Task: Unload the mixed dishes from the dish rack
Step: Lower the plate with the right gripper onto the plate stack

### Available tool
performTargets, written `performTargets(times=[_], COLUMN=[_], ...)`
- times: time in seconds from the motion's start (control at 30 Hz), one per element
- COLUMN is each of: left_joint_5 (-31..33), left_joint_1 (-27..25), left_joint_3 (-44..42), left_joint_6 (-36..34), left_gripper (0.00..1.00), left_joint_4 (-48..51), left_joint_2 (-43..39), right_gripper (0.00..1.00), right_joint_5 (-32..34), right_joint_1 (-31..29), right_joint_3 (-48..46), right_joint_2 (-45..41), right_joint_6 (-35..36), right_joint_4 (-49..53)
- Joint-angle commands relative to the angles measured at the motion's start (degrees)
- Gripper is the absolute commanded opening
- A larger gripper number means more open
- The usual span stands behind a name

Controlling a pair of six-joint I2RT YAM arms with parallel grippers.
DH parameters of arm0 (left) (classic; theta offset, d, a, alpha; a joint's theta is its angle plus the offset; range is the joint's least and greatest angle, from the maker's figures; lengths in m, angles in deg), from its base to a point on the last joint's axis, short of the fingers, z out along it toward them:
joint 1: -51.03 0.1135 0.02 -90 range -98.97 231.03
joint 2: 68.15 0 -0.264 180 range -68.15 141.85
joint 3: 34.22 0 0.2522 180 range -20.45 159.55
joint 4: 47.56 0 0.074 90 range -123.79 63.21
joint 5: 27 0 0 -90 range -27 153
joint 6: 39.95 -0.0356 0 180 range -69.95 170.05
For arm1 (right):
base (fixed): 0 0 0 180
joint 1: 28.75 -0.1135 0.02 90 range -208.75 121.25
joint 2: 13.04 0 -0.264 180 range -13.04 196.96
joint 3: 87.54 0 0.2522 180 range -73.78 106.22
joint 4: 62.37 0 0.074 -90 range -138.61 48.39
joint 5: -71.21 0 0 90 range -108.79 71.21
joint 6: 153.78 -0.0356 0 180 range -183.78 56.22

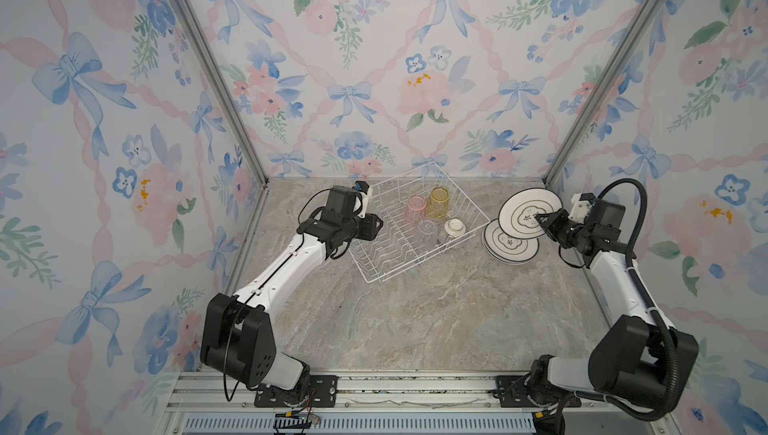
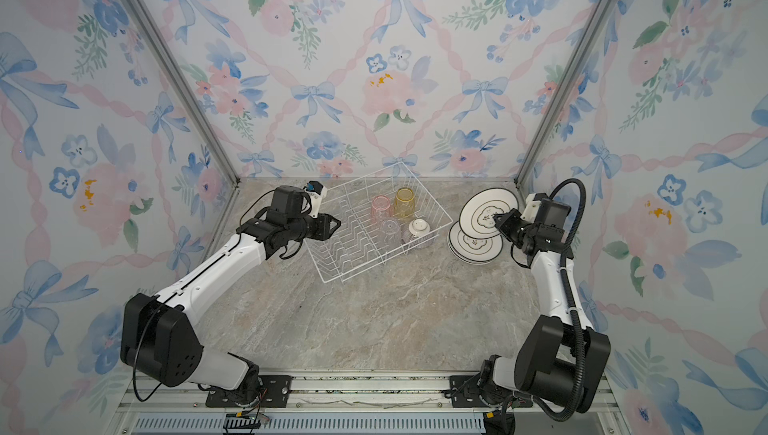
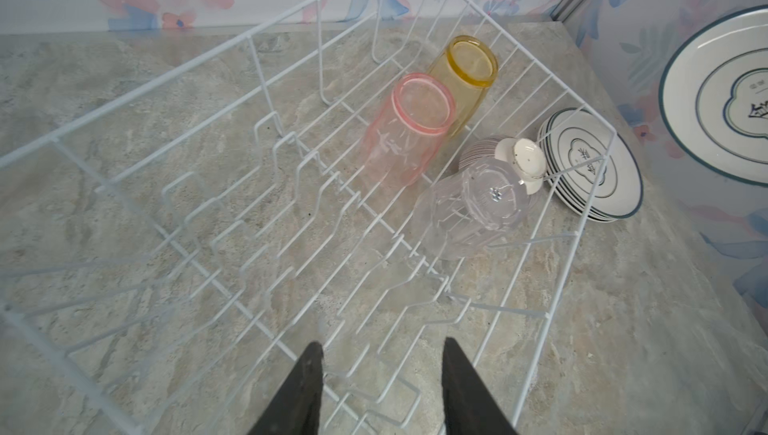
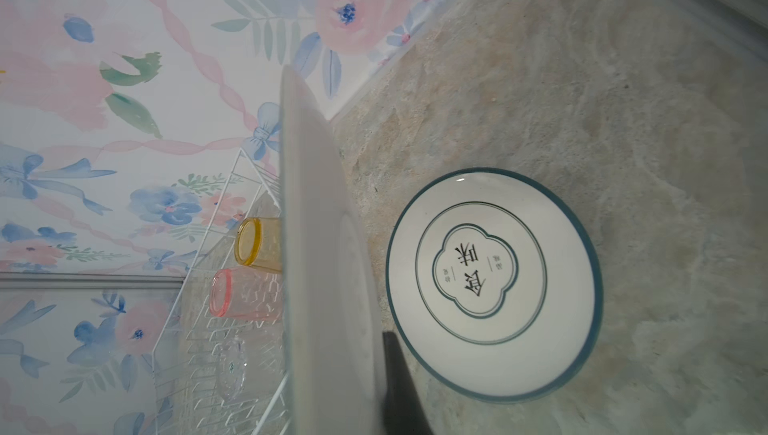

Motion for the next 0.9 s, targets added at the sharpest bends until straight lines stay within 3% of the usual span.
performTargets(times=[0.0,0.4,0.67,0.87], left_joint_5=[2.3,1.8,1.1,0.9], left_joint_1=[0.6,1.0,1.0,1.1], left_joint_3=[-0.7,-0.5,-0.6,-0.4], left_joint_6=[-1.8,-2.0,-2.0,-2.0], left_gripper=[0.43,0.43,0.43,0.43], left_joint_4=[1.5,2.1,2.2,2.1], left_joint_2=[-2.5,-3.1,-2.9,-2.7], right_gripper=[0.00,0.00,0.00,0.01], right_joint_5=[1.7,-1.2,-6.7,-6.2], right_joint_1=[0.4,1.3,1.4,1.3], right_joint_3=[-0.4,-2.5,-3.2,-2.7], right_joint_2=[2.5,11.5,18.8,19.8], right_joint_6=[1.0,-3.5,-9.1,-8.0], right_joint_4=[0.3,-7.9,-15.5,-13.7])
